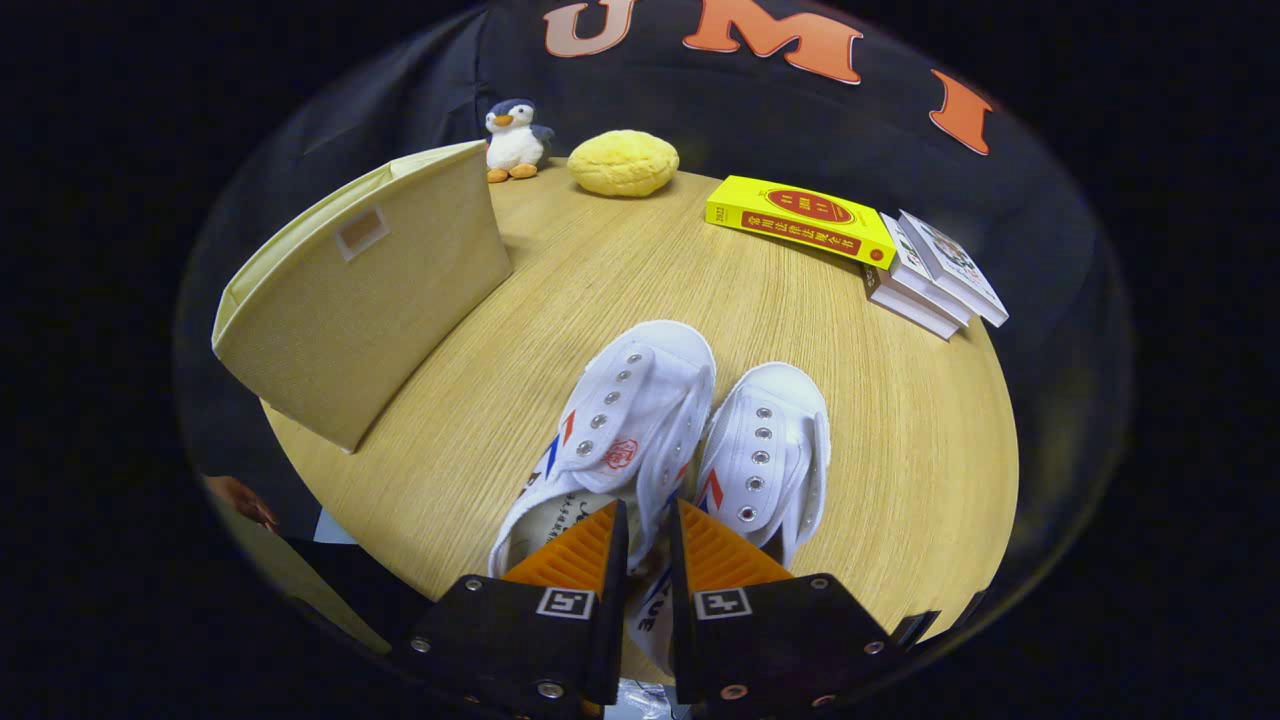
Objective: Open the storage box then place both shoes into the box .Put the left shoe in first, then the right shoe, with the right side of both shoes facing outward in a uniform manner.
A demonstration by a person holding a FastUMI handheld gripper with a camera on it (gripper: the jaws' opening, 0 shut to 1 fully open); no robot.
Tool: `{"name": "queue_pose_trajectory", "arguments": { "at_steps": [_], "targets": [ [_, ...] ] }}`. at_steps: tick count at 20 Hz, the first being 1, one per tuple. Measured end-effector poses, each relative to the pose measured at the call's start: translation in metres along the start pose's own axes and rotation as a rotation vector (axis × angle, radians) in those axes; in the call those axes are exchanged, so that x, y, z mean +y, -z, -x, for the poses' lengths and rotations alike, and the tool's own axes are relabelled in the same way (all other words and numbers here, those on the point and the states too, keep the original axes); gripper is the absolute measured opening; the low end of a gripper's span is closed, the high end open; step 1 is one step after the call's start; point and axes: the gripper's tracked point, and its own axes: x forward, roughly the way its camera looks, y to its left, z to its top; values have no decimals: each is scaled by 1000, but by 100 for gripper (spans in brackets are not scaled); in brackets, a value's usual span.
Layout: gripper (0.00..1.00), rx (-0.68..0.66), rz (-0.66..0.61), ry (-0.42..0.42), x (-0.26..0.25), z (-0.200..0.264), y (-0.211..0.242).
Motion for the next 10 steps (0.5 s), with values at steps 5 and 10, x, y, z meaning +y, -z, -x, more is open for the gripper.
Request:
{"name": "queue_pose_trajectory", "arguments": {
  "at_steps": [5, 10],
  "targets": [
    [21, 16, -50, 30, -1, -17, -12],
    [21, 52, -119, 80, -2, -25, -13]
  ]
}}
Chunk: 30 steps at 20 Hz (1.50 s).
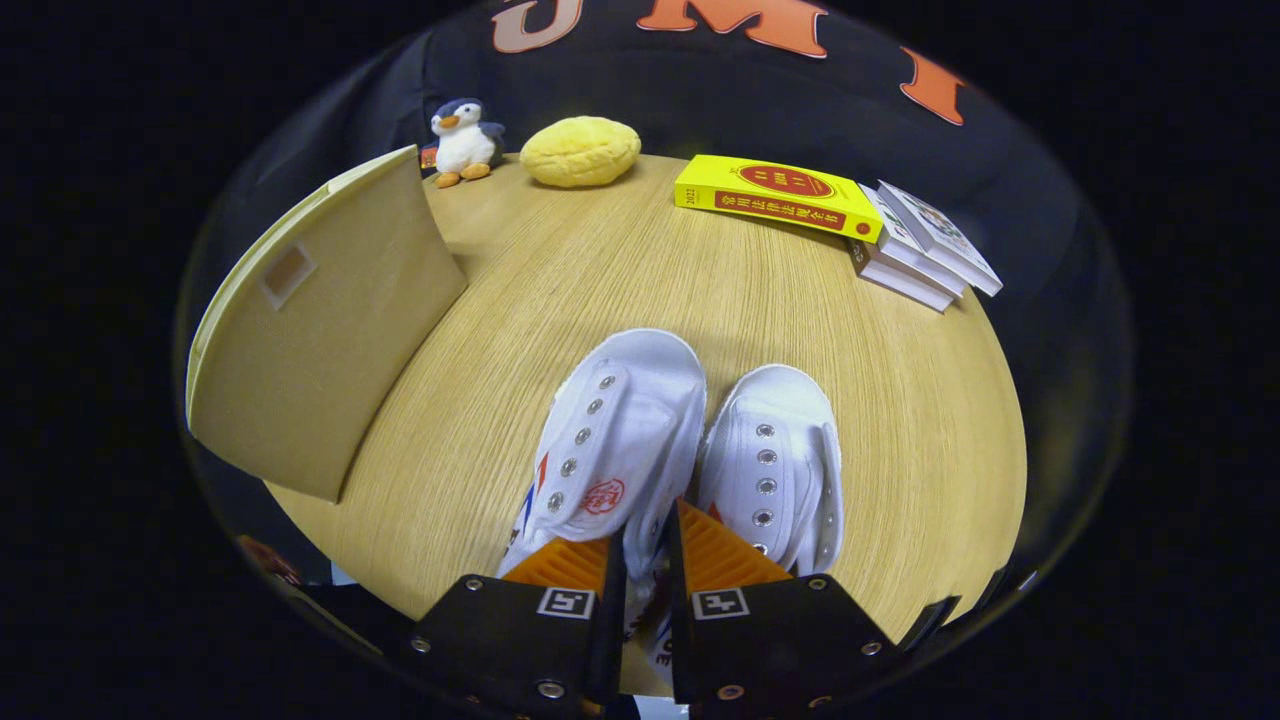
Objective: Open the storage box then place both shoes into the box .Put the left shoe in first, then the right shoe, with the right side of both shoes facing outward in a uniform manner.
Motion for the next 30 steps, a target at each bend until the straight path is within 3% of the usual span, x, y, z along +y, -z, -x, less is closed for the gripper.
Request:
{"name": "queue_pose_trajectory", "arguments": {
  "at_steps": [2, 5, 10, 15, 23, 30],
  "targets": [
    [18, 5, -36, 36, -5, 0, 0],
    [4, 6, -103, 48, -5, 0, 1],
    [4, 51, -45, 97, -4, -7, 3],
    [0, 4, -258, -21, 5, 7, -15],
    [0, -154, -272, -72, 28, 42, -65],
    [0, -279, -299, -99, 41, 104, -133]
  ]
}}
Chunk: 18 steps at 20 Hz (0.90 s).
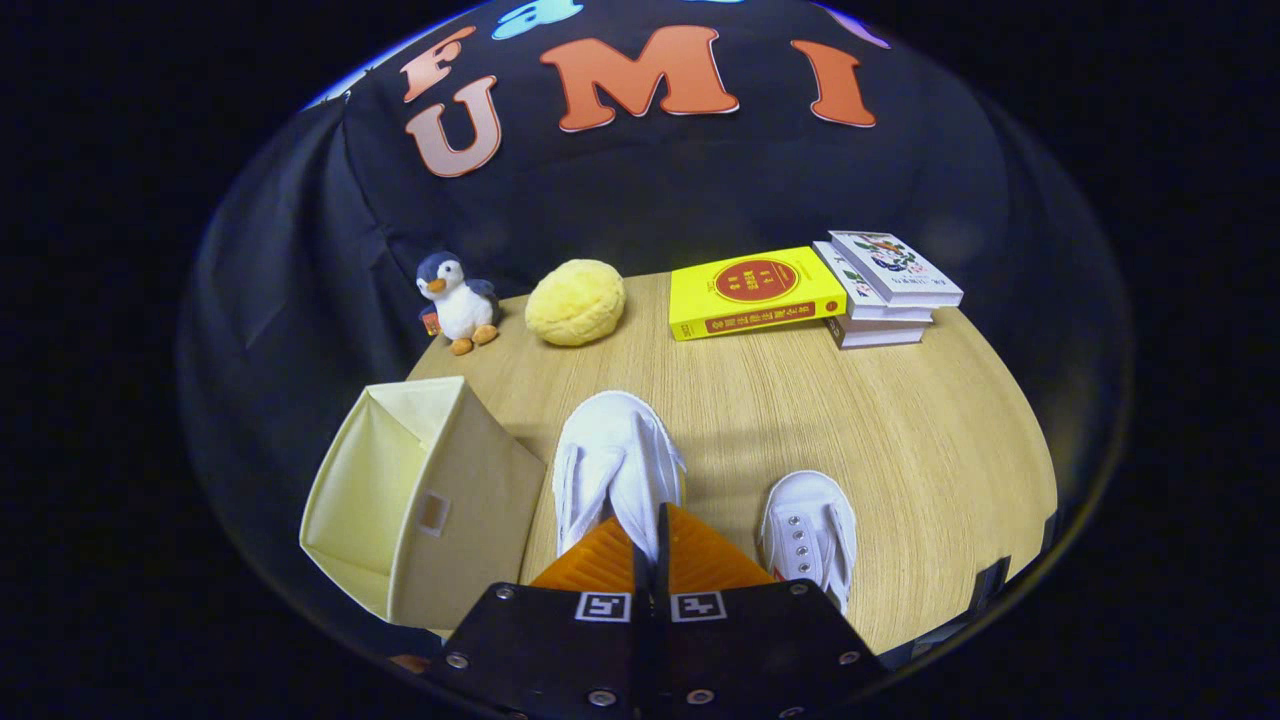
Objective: Open the storage box then place both shoes into the box .Put the left shoe in first, then the right shoe, with the right side of both shoes facing outward in a uniform manner.
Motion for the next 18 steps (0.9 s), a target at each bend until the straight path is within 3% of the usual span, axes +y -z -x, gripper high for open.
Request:
{"name": "queue_pose_trajectory", "arguments": {
  "at_steps": [9, 18],
  "targets": [
    [0, -123, 49, -129, 109, 45, -71],
    [0, 43, 63, -184, 220, 2, -15]
  ]
}}
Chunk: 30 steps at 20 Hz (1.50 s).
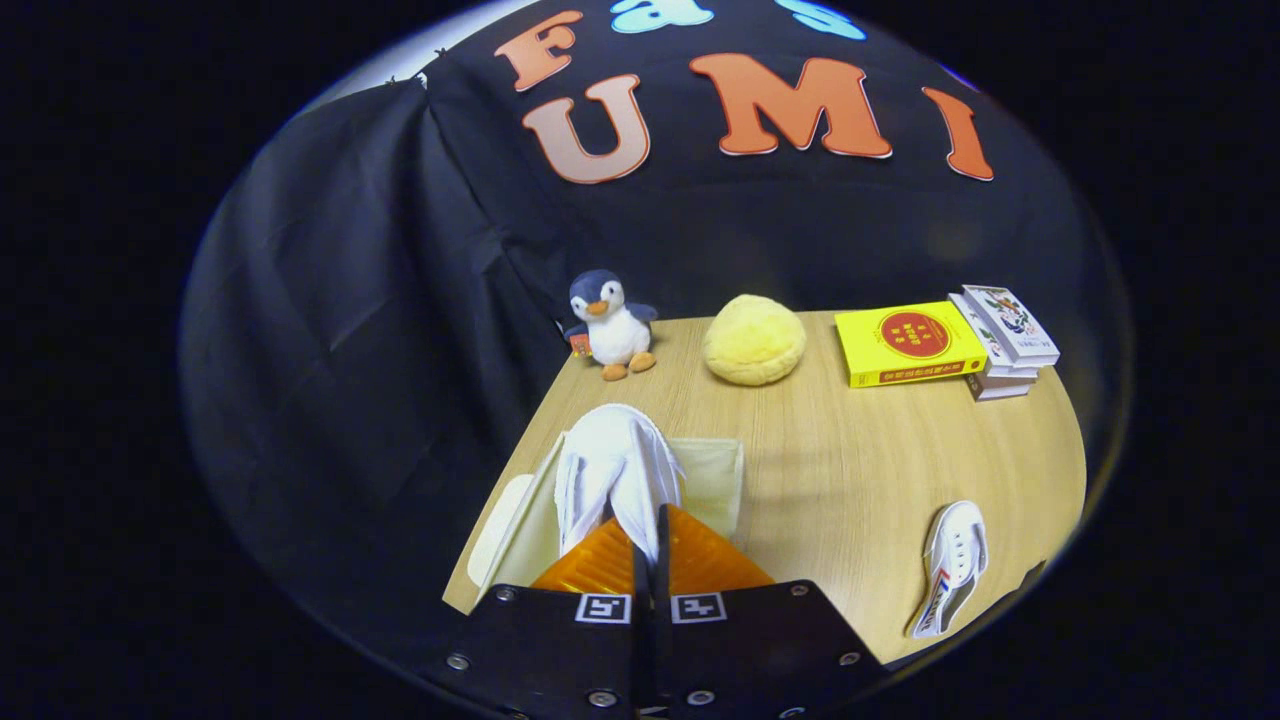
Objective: Open the storage box then place both shoes into the box .Put the left shoe in first, then the right shoe, with the right side of both shoes facing outward in a uniform manner.
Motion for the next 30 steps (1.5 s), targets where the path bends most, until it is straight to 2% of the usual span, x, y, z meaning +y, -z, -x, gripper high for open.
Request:
{"name": "queue_pose_trajectory", "arguments": {
  "at_steps": [4, 12, 15, 18, 22, 23, 24, 25, 27, 30],
  "targets": [
    [0, 97, -27, 39, 22, -31, 32],
    [0, 231, -144, 113, 33, -80, 74],
    [5, 316, -151, 66, 37, -83, 93],
    [10, 308, -176, -60, 50, -78, 85],
    [27, 228, -121, -111, 25, -41, 61],
    [35, 201, -123, -123, 17, -30, 53],
    [39, 168, -126, -127, 5, -18, 45],
    [49, 134, -124, -122, -10, -5, 39],
    [61, 65, -108, -74, -53, 19, 29],
    [70, -8, -92, 63, -134, 47, 33]
  ]
}}
